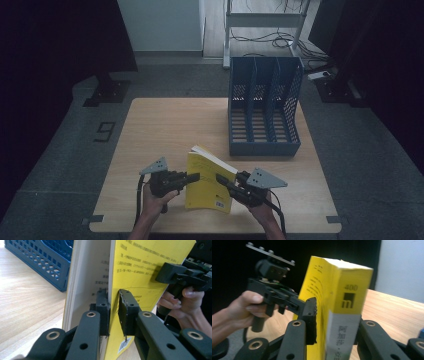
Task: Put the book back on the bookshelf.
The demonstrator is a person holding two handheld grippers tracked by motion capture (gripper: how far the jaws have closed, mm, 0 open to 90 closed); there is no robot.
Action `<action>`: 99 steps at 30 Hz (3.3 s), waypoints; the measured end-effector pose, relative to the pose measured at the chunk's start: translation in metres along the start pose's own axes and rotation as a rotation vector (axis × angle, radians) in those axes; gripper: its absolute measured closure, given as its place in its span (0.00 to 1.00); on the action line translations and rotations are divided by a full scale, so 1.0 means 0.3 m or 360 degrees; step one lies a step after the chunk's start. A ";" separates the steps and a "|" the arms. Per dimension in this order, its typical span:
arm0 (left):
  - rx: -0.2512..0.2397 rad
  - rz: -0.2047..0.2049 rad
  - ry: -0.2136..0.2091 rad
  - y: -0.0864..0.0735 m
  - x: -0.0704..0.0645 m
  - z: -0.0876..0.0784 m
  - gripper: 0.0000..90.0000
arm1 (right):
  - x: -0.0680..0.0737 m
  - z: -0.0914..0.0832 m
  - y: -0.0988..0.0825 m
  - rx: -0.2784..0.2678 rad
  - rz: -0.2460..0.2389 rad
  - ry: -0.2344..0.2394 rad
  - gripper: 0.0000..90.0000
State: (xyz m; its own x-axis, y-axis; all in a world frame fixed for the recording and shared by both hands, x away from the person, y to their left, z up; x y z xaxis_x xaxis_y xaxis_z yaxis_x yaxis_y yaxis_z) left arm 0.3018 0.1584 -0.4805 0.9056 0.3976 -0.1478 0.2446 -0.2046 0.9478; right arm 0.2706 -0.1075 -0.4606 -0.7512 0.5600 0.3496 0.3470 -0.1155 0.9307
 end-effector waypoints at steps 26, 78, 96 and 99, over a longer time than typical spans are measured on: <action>0.0003 0.0016 0.0124 0.002 -0.007 0.018 0.74 | 0.004 -0.003 0.033 -0.0002 -0.0132 -0.0153 0.82; -0.0007 -0.0086 0.0184 -0.018 0.043 -0.007 0.45 | -0.022 0.021 0.060 0.0068 -0.0076 -0.0185 0.83; 0.0047 -0.0119 0.0180 -0.028 0.051 -0.001 0.44 | -0.019 -0.024 0.088 0.0007 -0.0122 -0.0251 0.83; 0.0055 -0.0151 0.0186 -0.033 0.056 -0.001 0.44 | -0.024 -0.035 0.095 -0.0014 -0.0125 -0.0278 0.83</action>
State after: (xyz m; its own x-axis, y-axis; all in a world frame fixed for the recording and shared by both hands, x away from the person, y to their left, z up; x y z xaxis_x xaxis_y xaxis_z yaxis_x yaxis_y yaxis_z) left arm 0.3146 0.1673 -0.4923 0.8318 0.5175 -0.2004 0.3406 -0.1910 0.9206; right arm 0.2799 -0.1235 -0.4354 -0.6668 0.7011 0.2526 0.2855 -0.0728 0.9556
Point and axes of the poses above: each handheld gripper's, and its own axes: z roughly forward along the jaws, y roughly out of its top, x roughly to its left, the point moved 2 cm from there along z, roughly forward along the jaws, and after that the axes turned 15 degrees about z, right-handed, at the moved point
